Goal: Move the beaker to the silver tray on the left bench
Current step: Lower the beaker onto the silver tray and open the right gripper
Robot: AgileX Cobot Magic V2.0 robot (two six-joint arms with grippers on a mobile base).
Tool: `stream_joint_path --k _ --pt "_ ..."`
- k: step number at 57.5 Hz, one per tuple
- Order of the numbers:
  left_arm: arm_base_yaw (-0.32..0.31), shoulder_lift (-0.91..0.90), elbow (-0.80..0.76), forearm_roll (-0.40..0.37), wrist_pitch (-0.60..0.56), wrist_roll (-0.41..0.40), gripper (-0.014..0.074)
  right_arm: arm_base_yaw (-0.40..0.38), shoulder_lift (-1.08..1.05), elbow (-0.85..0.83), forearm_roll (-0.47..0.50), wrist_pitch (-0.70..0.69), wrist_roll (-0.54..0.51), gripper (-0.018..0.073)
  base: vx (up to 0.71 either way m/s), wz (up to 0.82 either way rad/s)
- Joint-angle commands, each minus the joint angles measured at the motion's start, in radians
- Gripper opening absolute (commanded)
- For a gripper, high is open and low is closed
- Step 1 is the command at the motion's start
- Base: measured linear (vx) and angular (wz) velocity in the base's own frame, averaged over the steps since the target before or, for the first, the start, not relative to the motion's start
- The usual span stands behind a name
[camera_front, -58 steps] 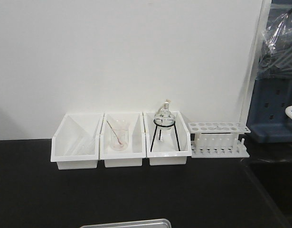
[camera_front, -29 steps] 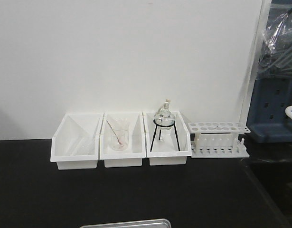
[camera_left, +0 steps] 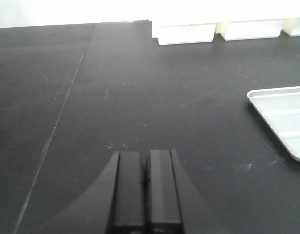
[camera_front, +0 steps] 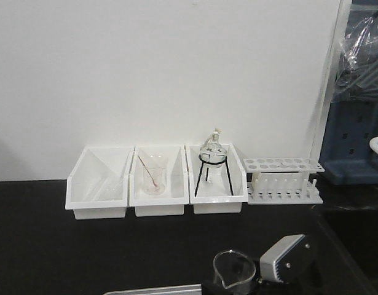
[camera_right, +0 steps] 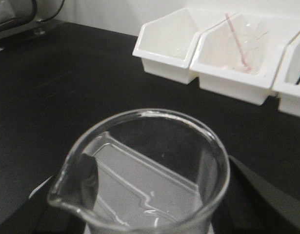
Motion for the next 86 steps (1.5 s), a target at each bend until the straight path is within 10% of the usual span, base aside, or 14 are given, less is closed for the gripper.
stream_joint_path --k 1,45,76,86 --pt "-0.006 -0.016 0.028 -0.001 -0.077 -0.001 0.0001 -0.006 0.082 -0.054 0.014 -0.206 -0.013 -0.0004 0.00 0.00" --pt "-0.006 -0.016 0.028 -0.001 -0.077 -0.001 0.0001 0.093 0.596 -0.399 0.093 -0.255 -0.174 0.0029 0.00 0.00" --pt "-0.006 -0.016 0.028 -0.001 -0.077 -0.001 0.0001 0.093 0.595 -0.399 0.087 -0.255 -0.193 0.0627 0.00 0.00" --pt "-0.006 -0.016 0.028 -0.001 -0.077 -0.001 0.0001 0.093 0.570 -0.399 0.087 -0.257 -0.193 0.0697 0.00 0.00"
